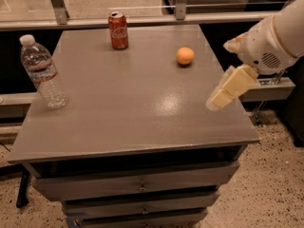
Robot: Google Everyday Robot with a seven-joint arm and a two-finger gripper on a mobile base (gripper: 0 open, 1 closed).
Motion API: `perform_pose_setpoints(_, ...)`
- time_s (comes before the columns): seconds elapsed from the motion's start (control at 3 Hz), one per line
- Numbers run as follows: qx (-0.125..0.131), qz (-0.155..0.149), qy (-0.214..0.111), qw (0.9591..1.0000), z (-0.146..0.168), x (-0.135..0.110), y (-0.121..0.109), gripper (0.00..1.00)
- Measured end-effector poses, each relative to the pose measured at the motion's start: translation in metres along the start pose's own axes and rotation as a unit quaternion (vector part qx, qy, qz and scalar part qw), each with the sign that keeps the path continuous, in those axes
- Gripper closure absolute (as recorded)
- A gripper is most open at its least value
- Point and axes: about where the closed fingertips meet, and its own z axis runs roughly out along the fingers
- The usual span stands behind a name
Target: Move coke can near orange
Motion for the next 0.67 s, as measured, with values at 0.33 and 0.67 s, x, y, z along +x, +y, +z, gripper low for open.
perform_pose_setpoints(0.33, 0.018, -0.006, -0.075, 0.997, 0.0295, -0.0407, -0.0279, 0.0)
perform_pose_setpoints(0.67, 0.018, -0.006, -0.075, 0.997, 0.0295, -0.0408, -0.0279, 0.0)
